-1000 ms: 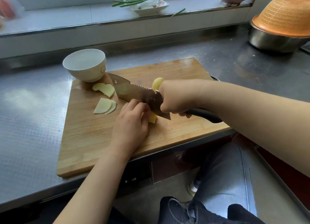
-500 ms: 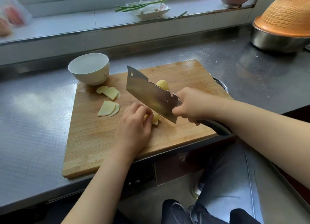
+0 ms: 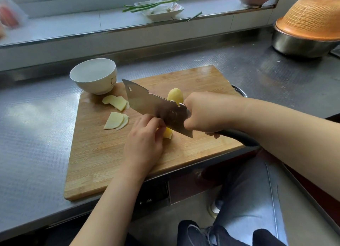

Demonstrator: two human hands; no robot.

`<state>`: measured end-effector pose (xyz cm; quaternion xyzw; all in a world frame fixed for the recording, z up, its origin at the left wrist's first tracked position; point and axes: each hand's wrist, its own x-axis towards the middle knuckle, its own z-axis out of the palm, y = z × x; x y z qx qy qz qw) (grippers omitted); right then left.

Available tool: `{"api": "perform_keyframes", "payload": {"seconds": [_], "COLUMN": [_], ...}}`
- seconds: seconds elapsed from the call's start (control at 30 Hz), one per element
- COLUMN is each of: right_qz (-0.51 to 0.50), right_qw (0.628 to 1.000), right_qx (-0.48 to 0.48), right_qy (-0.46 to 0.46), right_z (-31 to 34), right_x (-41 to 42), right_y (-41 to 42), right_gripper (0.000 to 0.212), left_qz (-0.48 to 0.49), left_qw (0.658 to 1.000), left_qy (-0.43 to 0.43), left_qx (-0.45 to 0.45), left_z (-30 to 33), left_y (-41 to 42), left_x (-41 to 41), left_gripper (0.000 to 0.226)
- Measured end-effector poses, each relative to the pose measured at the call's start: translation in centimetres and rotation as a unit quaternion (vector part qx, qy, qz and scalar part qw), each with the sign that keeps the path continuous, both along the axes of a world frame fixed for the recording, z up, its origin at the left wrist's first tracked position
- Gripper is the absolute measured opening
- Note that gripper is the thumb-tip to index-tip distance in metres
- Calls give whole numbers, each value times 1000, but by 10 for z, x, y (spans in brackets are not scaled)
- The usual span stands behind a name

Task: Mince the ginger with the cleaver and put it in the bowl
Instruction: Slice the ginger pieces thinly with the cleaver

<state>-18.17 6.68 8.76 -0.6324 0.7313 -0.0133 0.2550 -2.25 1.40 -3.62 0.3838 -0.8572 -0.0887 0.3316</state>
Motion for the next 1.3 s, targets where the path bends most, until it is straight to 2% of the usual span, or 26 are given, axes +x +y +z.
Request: {"api": "perform_keyframes", "payload": {"seconds": [0.1,0.3,0.5,0.63,0.77,0.9,1.03,1.3], "right_qz": [4,8,-2,-39,-64,-50,-39,-21], "right_qw": [1000,999,999,999,993,994,996,999], "right_qx": [17,50,30,-14,-14,-32,-39,-11], "right_qy": [13,20,28,-20,-101,-87,-68,-36], "right_z": [5,5,-19,-37,-33,-23,-10,-10], "right_x": [2,5,7,-1,-12,-14,-13,-2], "right_y": [-7,-18,-9,5,5,6,7,4], "right_gripper": [5,7,7,12,12,16,7,8], "left_qz": [4,9,14,11,10,-2,3,2], "left_qw": [1000,1000,1000,1000,1000,1000,1000,1000], "left_qy": [4,2,2,11,23,15,2,18], "left_qx": [-1,-10,-5,-3,-5,-4,1,-4], "left_z": [0,-4,-3,-3,-1,0,0,-2], "left_y": [-1,-4,-3,-3,0,1,2,1], "left_x": [0,0,-1,0,3,4,3,3], "left_gripper": [6,6,8,6,2,2,4,8]}}
